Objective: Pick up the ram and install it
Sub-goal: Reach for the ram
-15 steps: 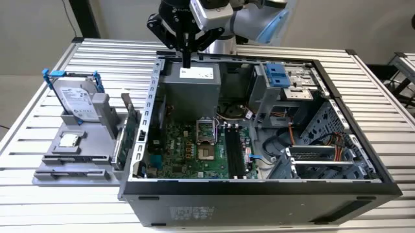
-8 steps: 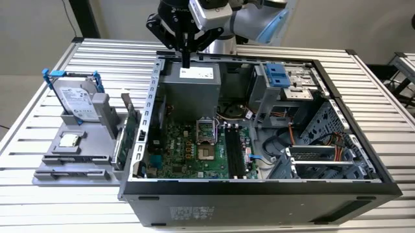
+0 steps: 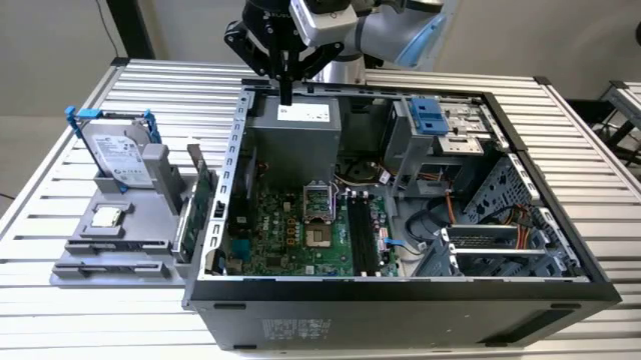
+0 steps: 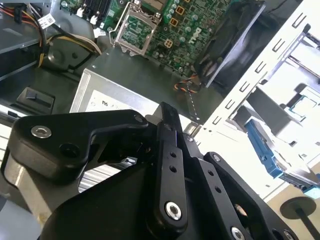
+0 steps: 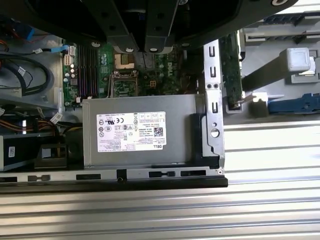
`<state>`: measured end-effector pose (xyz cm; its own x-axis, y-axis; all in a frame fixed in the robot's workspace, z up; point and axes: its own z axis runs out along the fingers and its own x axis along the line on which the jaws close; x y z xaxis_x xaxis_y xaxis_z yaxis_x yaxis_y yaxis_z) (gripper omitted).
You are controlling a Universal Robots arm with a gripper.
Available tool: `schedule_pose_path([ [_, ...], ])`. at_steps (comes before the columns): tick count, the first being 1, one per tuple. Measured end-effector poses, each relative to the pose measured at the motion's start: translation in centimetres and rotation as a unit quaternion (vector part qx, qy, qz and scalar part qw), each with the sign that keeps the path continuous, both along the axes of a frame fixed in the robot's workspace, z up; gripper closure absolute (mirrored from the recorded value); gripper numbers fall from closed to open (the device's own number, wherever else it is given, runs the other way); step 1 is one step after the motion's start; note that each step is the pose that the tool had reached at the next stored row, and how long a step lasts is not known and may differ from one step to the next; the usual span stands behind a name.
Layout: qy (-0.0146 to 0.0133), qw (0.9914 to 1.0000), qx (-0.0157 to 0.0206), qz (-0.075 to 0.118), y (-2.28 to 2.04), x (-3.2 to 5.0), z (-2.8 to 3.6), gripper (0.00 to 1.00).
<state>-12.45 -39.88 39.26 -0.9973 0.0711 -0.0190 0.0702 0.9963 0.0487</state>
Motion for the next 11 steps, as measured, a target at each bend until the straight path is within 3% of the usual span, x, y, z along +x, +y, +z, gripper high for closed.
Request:
schedule_pose_path([
  [11, 0.0, 1.0, 0.0, 0.0, 0.0, -1.24, 0.0, 1.0],
])
